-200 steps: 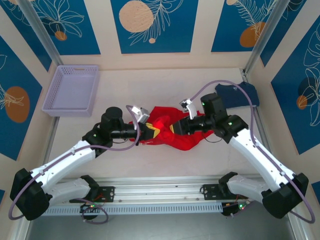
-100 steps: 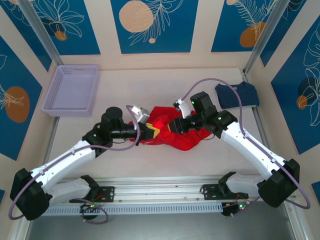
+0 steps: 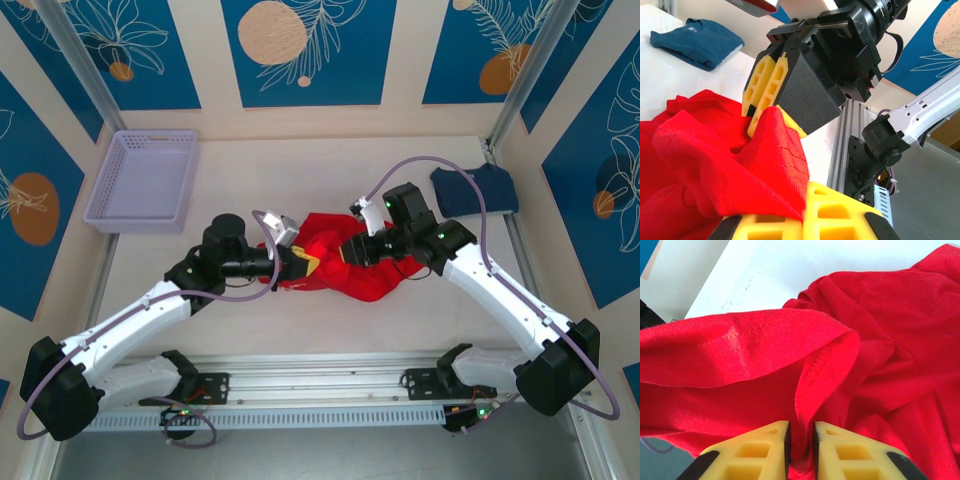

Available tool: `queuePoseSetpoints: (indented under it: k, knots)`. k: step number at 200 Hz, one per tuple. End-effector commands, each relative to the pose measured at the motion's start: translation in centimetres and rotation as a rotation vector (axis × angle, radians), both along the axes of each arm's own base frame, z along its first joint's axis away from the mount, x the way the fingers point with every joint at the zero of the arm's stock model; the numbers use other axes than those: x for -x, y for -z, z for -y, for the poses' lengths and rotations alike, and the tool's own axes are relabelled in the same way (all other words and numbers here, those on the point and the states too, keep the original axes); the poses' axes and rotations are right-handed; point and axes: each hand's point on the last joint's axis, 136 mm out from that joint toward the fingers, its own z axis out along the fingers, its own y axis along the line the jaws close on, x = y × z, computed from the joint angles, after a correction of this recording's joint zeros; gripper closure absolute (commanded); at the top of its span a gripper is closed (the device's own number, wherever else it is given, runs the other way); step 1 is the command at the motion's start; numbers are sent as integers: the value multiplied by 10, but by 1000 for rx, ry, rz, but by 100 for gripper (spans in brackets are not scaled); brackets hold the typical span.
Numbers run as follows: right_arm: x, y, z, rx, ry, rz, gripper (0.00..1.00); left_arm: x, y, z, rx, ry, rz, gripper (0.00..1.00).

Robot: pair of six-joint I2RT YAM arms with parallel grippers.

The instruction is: Fold the inside-out t-shirt

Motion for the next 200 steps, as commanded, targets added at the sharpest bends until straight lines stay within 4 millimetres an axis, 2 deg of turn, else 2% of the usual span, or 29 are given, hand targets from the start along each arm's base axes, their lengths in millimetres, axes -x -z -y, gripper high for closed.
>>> queuePoseSetpoints:
  k: [1,39,74,112,145,160,186,200]
  knots:
    - [2,-5,1,-7,-7,0,85,-2,-12,-3,13,-7,53,100]
    - [-4,-13,10,-8,39,24,93,-7,-5,-6,-11,-44,57,100]
    - [-3,-43,18,-127,55,49,96,-22,12,-15,-64,-150,51,100]
    - [8,-72,8,-321,-24,55,96,-37,27,-27,-95,-248,27,100]
    - [8,-79,7,-372,-39,51,100,-43,37,-33,-107,-291,8,100]
    - [6,-77,6,-370,-34,45,100,-43,39,-35,-114,-300,6,92]
    - [5,-72,4,-366,-38,26,100,-44,40,-39,-135,-324,-1,68]
    - [6,-71,3,-365,-44,25,100,-47,42,-43,-168,-367,0,58]
